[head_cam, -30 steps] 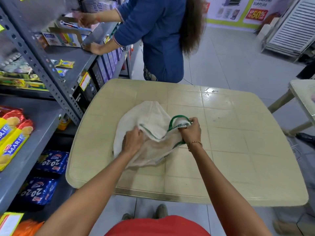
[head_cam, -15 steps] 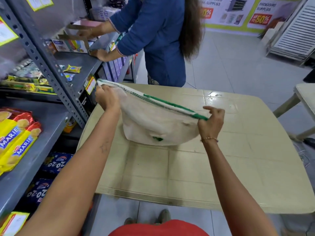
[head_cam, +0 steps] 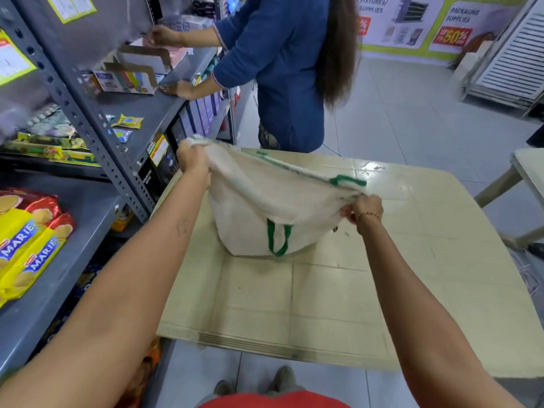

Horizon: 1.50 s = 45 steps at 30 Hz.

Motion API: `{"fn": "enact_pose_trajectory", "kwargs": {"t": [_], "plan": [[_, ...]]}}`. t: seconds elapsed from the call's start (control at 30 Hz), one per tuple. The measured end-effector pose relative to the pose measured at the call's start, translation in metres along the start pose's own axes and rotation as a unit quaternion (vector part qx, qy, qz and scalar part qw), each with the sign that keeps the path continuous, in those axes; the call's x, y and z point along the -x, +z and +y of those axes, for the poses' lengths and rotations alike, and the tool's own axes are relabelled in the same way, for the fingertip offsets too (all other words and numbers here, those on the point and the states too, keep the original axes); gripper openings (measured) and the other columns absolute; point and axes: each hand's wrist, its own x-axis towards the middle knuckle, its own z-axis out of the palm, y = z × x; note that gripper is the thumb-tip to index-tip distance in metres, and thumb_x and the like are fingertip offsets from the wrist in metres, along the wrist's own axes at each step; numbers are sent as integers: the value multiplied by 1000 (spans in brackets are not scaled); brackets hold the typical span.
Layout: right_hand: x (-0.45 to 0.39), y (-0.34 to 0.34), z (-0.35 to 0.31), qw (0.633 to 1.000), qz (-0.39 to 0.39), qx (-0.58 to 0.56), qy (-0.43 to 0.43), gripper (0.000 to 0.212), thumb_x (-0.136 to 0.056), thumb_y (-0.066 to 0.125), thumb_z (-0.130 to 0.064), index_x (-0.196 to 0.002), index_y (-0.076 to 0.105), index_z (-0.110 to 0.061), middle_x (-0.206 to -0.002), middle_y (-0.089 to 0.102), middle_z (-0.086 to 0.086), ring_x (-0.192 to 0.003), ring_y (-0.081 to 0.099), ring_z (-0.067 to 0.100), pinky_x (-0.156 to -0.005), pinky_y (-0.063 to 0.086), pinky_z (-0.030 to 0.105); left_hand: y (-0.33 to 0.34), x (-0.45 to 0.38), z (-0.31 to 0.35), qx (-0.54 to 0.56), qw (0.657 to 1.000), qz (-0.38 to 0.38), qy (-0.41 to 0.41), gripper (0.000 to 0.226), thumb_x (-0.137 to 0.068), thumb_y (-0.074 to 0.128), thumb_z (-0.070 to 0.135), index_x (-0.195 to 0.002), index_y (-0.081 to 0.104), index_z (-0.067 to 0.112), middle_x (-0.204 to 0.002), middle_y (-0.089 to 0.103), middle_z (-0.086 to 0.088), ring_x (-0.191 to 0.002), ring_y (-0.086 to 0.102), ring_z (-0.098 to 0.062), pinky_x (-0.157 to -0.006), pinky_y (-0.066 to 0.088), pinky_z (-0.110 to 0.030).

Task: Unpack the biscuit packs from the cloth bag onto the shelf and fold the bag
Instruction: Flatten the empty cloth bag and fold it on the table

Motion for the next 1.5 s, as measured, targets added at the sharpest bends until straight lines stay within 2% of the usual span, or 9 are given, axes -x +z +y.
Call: {"fn": "enact_pose_trajectory", "kwargs": {"t": [0.1,0.23,0.43,0.63,0.83,1.0,1.13,1.33,1.5], "plan": [[3,-2,-56,985,-6,-131,-112,25,-83,34,-9,-98,53,-15,-107,60,14,-94,62,35,-74,59,46,14,-4,32,106,990,-85,28,26,-92,39,4,-112,53,16,-100,63,-6,-91,63,-24,-75,56,-36],[19,-19,-102,918,3,-330,-221,32,-88,24,-6,-96,48,-26,-99,62,12,-75,66,26,-62,58,36,17,1,61,265,937,-218,58,26,-97,34,13,-117,52,14,-106,70,-8,-100,68,-23,-82,57,-39],[36,-36,-55,905,54,-306,-291,50,-80,24,-2,-114,51,-27,-100,63,4,-77,67,22,-53,56,29,-25,22,9,265,931,-240,75,36,-100,29,33,-103,62,21,-103,72,1,-97,66,-15,-76,54,-29],[28,-41,83,988,63,0,-141,63,-77,33,-8,-134,34,-32,-67,65,13,-44,59,27,-50,55,37,-87,41,-130,-33,999,-38,-15,26,-90,44,4,-95,64,21,-105,66,-9,-97,63,-29,-73,54,-37],[39,-59,177,958,14,282,-55,22,-81,45,-17,-103,50,-20,-81,64,18,-56,66,32,-56,58,46,-153,48,-199,-370,909,-56,-186,20,-87,51,-2,-96,68,0,-105,67,-23,-83,66,-37,-60,54,-34],[49,-68,186,935,-151,312,79,15,-85,50,-7,-95,60,-13,-104,60,16,-83,65,33,-56,60,35,-165,42,-191,-394,863,-142,-283,34,-75,61,13,-105,58,-4,-80,59,-14,-67,59,-29,-47,50,-24],[50,-68,182,943,-225,206,130,23,-83,58,6,-105,65,7,-102,66,20,-93,65,30,-81,57,36,-159,34,-178,-434,850,-193,-229,48,-76,74,34,-106,57,1,-103,58,-13,-86,62,-31,-55,49,-30],[63,-60,190,958,-175,103,202,33,-83,70,-22,-94,60,7,-89,67,19,-78,68,33,-57,61,35,-163,33,-181,-629,707,-270,-175,30,-83,57,1,-112,62,-4,-109,66,-18,-102,65,-30,-70,50,-26],[59,-52,185,954,-78,221,187,9,-79,61,1,-84,62,9,-88,62,22,-81,63,32,-70,53,38,-168,6,-181,-528,781,-234,-237,30,-84,61,-1,-112,59,-12,-109,63,-28,-85,65,-36,-72,59,-39]]}}
